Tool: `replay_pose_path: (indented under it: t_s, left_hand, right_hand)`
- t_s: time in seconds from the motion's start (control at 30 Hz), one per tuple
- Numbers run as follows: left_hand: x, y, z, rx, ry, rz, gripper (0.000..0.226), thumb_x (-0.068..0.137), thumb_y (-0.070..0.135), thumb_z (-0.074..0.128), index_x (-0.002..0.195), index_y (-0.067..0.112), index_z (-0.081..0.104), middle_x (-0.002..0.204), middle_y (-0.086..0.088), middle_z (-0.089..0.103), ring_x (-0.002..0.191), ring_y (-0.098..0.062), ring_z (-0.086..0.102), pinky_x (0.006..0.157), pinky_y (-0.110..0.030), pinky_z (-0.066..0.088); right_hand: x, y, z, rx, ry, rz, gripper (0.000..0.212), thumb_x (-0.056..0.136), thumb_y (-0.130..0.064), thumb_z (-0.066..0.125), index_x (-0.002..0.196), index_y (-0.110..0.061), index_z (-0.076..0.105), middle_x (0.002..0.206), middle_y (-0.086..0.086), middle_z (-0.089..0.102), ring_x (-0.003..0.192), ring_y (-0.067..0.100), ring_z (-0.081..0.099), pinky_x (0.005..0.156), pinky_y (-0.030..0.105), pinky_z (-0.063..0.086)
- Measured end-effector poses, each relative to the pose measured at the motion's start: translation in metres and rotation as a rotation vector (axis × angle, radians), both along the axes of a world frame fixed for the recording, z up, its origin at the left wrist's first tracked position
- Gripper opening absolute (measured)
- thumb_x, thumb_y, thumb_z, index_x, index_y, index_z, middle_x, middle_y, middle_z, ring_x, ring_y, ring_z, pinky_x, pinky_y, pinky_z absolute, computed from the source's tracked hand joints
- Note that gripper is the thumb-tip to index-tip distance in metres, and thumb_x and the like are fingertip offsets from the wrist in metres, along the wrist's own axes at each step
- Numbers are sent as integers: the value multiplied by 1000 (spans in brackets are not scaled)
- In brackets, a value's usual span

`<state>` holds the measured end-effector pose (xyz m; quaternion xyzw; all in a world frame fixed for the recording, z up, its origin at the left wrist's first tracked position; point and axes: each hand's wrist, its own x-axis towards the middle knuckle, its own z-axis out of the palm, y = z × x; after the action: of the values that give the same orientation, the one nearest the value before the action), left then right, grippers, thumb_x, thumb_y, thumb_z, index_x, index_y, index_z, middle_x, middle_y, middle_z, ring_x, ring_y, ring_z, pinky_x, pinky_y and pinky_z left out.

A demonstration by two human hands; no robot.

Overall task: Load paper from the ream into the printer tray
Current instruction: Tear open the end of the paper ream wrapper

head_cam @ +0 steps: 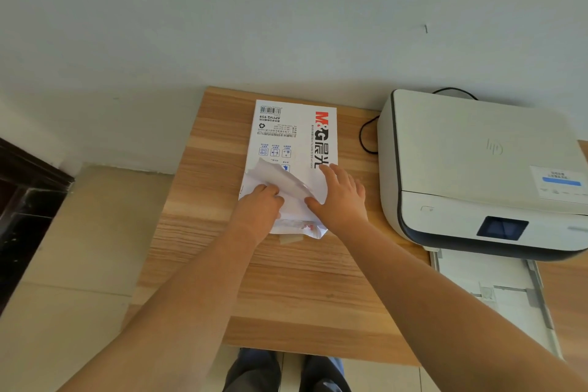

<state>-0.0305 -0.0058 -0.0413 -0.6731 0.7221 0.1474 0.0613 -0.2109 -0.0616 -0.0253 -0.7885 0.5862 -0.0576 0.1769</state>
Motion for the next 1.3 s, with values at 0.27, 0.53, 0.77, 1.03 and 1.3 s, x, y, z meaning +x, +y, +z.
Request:
replay_pose_path:
  t_s: [0.27,0.53,0.77,1.03,1.3]
  left_hand:
    - [-1,0,0,34,33,24,31,99,19,45,126,10,58,142,-7,43,132,-22,35,92,-37,44]
    - [2,0,-2,7,66,35,30,98,23,45,123,15,60,142,-2,44,133,-18,34,94,-31,42]
    - [4,2,2,-36,122,29,30,99,22,45,118,17,67,134,-4,53,128,-23,40,97,-37,44]
    - [-9,6,6,-85,56,76,21,86,1,51,99,9,65,100,-9,63,95,-25,58,61,-30,38]
    - [-14,35,-1,-183,119,81,24,81,-4,54,99,6,66,102,-11,66,97,-27,59,66,-28,36]
  right_hand:
    - [-2,5,0,16,-28,3,76,83,-51,61,147,-27,26,154,-2,30,143,18,25,118,46,11]
    - [-5,10,-2,23,-64,21,78,82,-51,64,147,-27,28,154,-2,31,143,19,25,119,47,13]
    - [-9,15,-3,39,-63,27,80,81,-51,66,147,-27,27,154,-1,30,143,19,25,118,47,15]
    - [-14,24,-2,45,-65,19,80,81,-50,68,147,-27,28,154,-2,30,143,19,25,118,48,17]
    - [-24,40,-3,78,-51,-8,82,79,-56,66,146,-29,28,153,-2,30,141,21,26,117,46,18]
